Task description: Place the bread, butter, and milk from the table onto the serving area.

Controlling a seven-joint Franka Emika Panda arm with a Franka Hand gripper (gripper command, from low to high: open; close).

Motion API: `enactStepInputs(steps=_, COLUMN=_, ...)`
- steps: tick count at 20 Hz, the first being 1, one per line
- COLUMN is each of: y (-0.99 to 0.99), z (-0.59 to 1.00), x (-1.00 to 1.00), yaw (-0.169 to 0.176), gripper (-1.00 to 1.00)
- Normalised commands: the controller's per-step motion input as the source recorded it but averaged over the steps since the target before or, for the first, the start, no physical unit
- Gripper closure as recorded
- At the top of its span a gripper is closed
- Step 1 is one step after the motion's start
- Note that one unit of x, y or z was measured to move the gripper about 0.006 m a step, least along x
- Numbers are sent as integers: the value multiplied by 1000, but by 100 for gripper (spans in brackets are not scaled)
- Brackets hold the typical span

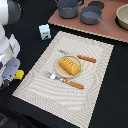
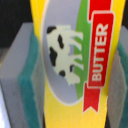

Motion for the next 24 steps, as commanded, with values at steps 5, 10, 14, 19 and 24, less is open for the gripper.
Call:
enactStepInputs(steps=5, y=87, z=1000, x=781, yaw=-50, gripper=100)
enactStepInputs(steps=10, y=0, z=868, x=1000, yaw=-17, gripper=100)
enactStepInputs(steps=14, y=-7, z=686, x=1000, yaw=-7, gripper=100)
enactStepInputs(steps=19, y=-102, z=441, x=1000, yaw=-24, gripper=100)
enactStepInputs(steps=24, y=-249, z=49, x=906, yaw=-75, gripper=100)
